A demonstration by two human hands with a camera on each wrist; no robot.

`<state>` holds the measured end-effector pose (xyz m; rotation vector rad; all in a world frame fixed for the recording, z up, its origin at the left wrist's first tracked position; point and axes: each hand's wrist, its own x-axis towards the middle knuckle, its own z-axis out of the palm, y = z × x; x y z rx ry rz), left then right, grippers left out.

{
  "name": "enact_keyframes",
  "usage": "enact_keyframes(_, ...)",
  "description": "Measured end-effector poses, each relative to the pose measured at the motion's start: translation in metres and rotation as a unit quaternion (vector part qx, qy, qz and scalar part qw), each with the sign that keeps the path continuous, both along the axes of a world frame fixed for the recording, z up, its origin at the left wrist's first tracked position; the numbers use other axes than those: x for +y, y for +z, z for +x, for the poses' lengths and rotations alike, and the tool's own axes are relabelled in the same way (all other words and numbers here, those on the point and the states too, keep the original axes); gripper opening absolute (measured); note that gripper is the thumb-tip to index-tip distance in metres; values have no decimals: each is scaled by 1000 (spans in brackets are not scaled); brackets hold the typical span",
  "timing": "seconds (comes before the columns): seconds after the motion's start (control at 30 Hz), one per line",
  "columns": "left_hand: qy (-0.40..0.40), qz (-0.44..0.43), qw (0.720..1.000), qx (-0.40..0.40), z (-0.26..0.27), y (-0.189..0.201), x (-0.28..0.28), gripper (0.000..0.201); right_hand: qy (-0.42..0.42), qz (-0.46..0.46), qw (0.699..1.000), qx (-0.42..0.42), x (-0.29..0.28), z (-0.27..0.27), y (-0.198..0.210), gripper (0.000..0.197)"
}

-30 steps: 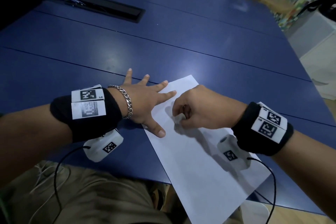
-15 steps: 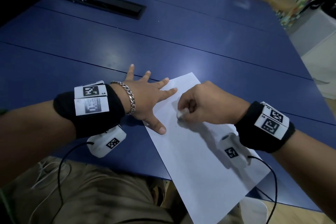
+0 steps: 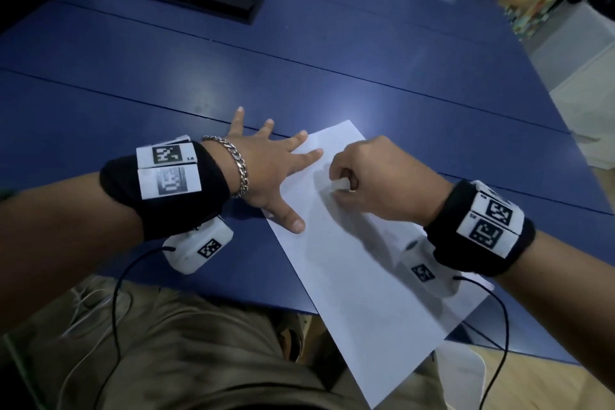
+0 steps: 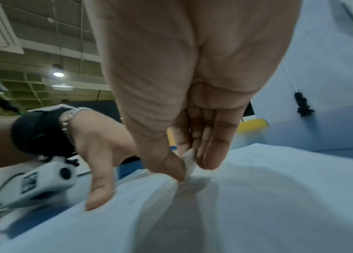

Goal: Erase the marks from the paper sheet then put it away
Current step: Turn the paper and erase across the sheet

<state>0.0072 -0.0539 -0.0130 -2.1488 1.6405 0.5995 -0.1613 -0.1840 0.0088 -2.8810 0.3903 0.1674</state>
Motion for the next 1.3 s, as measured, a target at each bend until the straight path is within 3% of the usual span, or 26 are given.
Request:
enact_keyframes(0.13,-8,4,1000,-6,2,0,0,134,40,41,997,49,11,-10,6,12)
enact_keyframes(0.4,-50,16,998,-25,6,9,-9,128,-65,30,997,-2,-28,-50,2,14)
enact_keyframes(0.63,-94,12,995,29,-6,21,-17,90,-37,45,998,20,-18,-63,3,9)
enact_keyframes(0.73,-85,34,995,27,-12,18,-13,109,-20,44,998,45,-16,-54,10,8)
enact_keyframes(0.87,-78,39,996,12,-14,8,-11,142,-8,39,999,9,-15,-31,10,14)
enact_keyframes(1.07,-61,38,997,16,-9,2,-8,147,-33,37,998,-44,-20,-10,-4,19)
enact_keyframes(1.23,-62,39,997,13,-10,0,-10,148,-6,100,995,22,-23,-13,3,11)
enact_keyframes(1.3,-62,36,997,21,-9,0,-10,147,-14,84,996,15,-27,-11,5,14)
